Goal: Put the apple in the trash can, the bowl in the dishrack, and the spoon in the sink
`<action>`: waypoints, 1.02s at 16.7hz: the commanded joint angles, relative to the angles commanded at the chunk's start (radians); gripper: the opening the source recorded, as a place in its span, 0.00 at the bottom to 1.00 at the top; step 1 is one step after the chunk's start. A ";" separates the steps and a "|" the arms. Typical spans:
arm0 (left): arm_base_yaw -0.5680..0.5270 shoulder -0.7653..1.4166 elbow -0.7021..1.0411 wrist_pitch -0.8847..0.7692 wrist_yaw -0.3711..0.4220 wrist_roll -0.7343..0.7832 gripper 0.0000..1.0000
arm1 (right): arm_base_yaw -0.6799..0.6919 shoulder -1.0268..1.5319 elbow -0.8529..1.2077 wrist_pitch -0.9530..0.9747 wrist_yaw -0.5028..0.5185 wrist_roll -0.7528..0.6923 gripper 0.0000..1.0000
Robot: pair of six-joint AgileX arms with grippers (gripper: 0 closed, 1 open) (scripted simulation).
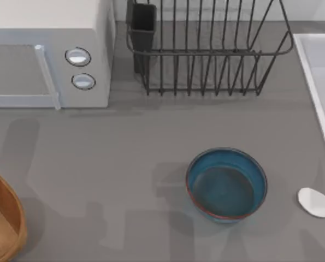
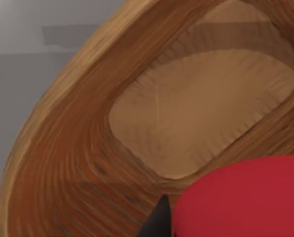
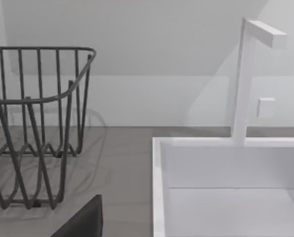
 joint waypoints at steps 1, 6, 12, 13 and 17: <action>0.002 0.001 -0.024 0.026 0.000 0.001 0.00 | 0.000 0.000 0.000 0.000 0.000 0.000 1.00; 0.003 0.002 -0.043 0.046 0.000 0.000 0.00 | 0.000 0.000 0.000 0.000 0.000 0.000 1.00; 0.003 0.002 -0.043 0.046 0.000 0.000 0.45 | 0.000 0.000 0.000 0.000 0.000 0.000 1.00; 0.003 0.002 -0.043 0.046 0.000 0.000 0.53 | 0.000 0.000 0.000 0.000 0.000 0.000 1.00; 0.003 0.002 -0.043 0.046 0.000 0.000 0.83 | 0.000 0.000 0.000 0.000 0.000 0.000 1.00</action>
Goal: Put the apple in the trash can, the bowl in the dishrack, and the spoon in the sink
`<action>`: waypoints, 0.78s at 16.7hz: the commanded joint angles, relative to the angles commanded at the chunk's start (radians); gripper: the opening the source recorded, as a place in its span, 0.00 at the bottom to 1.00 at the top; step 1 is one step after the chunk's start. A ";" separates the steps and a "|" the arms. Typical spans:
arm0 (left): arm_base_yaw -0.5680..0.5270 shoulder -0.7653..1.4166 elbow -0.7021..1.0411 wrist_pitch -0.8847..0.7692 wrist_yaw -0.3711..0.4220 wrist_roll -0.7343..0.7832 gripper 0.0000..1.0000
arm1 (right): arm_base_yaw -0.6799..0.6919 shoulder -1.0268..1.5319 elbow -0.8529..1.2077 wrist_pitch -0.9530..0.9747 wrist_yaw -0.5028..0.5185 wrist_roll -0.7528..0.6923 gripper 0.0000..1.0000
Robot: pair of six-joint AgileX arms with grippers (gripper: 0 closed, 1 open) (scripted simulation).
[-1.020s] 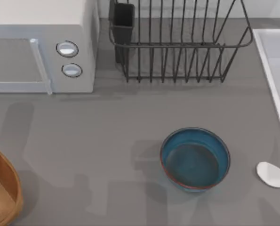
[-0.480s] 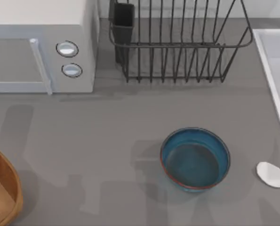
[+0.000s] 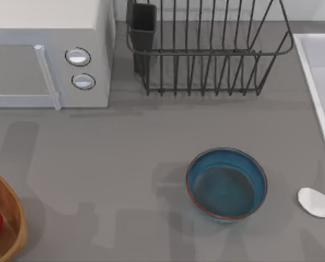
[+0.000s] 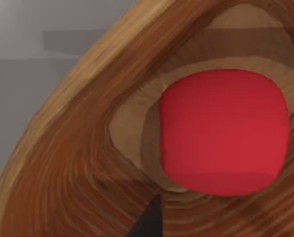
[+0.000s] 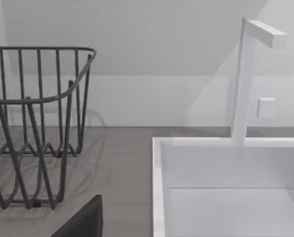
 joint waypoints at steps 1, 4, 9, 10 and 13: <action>0.000 0.000 0.000 0.000 0.000 0.000 0.90 | 0.000 0.000 0.000 0.000 0.000 0.000 1.00; 0.000 0.000 0.000 0.000 0.000 0.000 1.00 | 0.000 0.000 0.000 0.000 0.000 0.000 1.00; 0.000 0.000 0.000 0.000 0.000 0.000 1.00 | 0.000 0.000 0.000 0.000 0.000 0.000 1.00; 0.000 0.000 0.000 0.000 0.000 0.000 1.00 | 0.000 0.000 0.000 0.000 0.000 0.000 1.00; 0.000 -0.003 -0.001 0.001 0.000 0.004 1.00 | 0.000 0.000 0.000 0.000 0.000 0.000 1.00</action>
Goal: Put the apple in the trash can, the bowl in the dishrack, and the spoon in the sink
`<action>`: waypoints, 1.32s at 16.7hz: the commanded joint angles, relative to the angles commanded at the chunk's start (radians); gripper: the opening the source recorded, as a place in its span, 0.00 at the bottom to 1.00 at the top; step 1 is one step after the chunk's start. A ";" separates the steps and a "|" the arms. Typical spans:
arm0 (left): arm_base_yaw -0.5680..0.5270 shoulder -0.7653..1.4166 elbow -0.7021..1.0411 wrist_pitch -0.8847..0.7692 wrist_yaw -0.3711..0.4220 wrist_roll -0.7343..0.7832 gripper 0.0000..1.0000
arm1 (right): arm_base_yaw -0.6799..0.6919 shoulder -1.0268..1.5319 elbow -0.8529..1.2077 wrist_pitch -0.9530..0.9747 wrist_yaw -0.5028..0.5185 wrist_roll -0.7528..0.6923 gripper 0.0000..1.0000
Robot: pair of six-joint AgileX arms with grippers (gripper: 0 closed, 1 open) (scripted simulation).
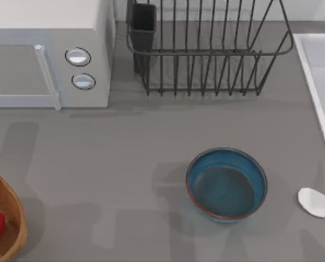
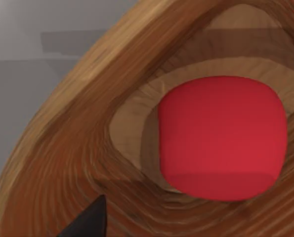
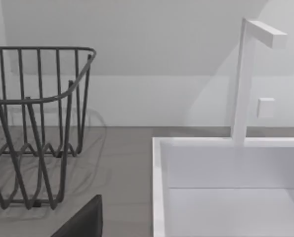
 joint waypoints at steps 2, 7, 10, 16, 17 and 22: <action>0.000 -0.026 -0.019 0.022 0.000 0.031 1.00 | 0.000 0.000 0.000 0.000 0.000 0.000 1.00; 0.001 -0.207 -0.140 0.174 0.002 0.238 1.00 | 0.000 0.000 0.000 0.000 0.000 0.000 1.00; 0.001 -0.364 -0.245 0.304 0.004 0.418 1.00 | 0.000 0.000 0.000 0.000 0.000 0.000 1.00; 0.001 -0.751 -0.503 0.626 0.005 0.866 1.00 | 0.000 0.000 0.000 0.000 0.000 0.000 1.00; 0.001 -0.819 -0.547 0.682 0.005 0.945 1.00 | 0.000 0.000 0.000 0.000 0.000 0.000 1.00; -0.001 -1.128 -0.752 0.939 0.006 1.308 1.00 | 0.000 0.000 0.000 0.000 0.000 0.000 1.00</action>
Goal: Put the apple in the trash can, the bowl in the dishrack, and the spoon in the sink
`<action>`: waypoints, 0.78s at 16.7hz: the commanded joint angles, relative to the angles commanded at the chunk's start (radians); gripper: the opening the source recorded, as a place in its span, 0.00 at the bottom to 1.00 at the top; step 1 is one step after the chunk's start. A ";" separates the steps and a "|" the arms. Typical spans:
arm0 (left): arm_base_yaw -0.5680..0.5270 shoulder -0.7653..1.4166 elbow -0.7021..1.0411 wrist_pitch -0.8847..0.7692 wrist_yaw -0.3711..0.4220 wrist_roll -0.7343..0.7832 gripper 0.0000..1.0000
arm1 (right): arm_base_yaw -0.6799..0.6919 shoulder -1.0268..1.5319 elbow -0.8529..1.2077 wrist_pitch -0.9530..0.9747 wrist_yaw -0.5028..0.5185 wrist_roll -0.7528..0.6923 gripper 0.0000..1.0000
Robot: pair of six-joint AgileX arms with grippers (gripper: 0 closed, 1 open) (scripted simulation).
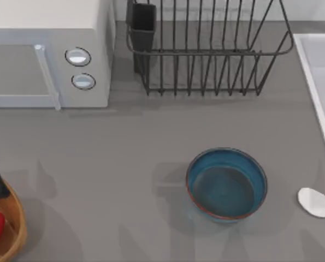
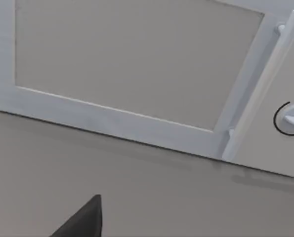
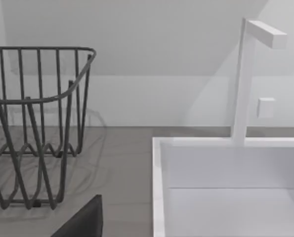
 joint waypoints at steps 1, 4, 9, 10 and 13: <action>0.000 -0.055 -0.034 0.042 0.000 0.062 1.00 | 0.000 0.000 0.000 0.000 0.000 0.000 1.00; -0.001 -0.172 -0.110 0.141 0.001 0.193 1.00 | 0.000 0.000 0.000 0.000 0.000 0.000 1.00; -0.002 -0.207 -0.134 0.172 0.002 0.231 1.00 | 0.000 0.000 0.000 0.000 0.000 0.000 1.00; -0.002 -0.207 -0.134 0.172 0.002 0.231 1.00 | 0.000 0.000 0.000 0.000 0.000 0.000 1.00; -0.002 -0.207 -0.134 0.172 0.002 0.231 1.00 | 0.004 0.011 0.010 -0.010 0.000 0.004 1.00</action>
